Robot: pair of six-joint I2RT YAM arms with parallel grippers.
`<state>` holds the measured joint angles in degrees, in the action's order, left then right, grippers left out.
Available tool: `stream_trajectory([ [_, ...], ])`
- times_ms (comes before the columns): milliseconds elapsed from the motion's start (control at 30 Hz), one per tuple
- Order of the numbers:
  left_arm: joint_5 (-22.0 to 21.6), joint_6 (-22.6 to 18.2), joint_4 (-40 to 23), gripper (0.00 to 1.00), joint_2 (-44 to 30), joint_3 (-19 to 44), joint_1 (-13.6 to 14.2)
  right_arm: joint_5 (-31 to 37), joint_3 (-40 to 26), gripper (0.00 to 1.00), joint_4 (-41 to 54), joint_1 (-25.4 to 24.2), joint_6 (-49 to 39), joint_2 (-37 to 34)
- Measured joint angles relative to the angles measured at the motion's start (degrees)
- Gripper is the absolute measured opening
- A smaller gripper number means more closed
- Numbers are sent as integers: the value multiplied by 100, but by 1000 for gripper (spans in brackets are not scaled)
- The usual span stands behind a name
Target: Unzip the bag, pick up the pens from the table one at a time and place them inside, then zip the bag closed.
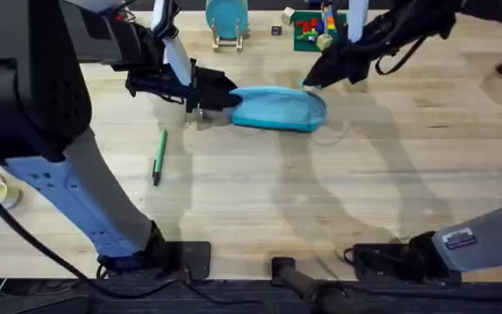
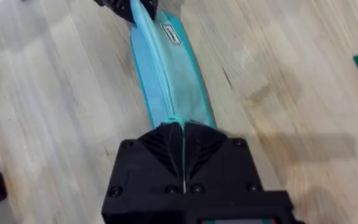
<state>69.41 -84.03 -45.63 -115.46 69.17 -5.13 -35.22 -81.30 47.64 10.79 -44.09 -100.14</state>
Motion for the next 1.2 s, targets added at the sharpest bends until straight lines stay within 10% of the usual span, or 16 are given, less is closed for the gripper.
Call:
stream_trajectory([
  [1200, -5, 0, -2, 42, 0, 0, -22, 146, 0, 31, -1124, 1148, 0, -86],
])
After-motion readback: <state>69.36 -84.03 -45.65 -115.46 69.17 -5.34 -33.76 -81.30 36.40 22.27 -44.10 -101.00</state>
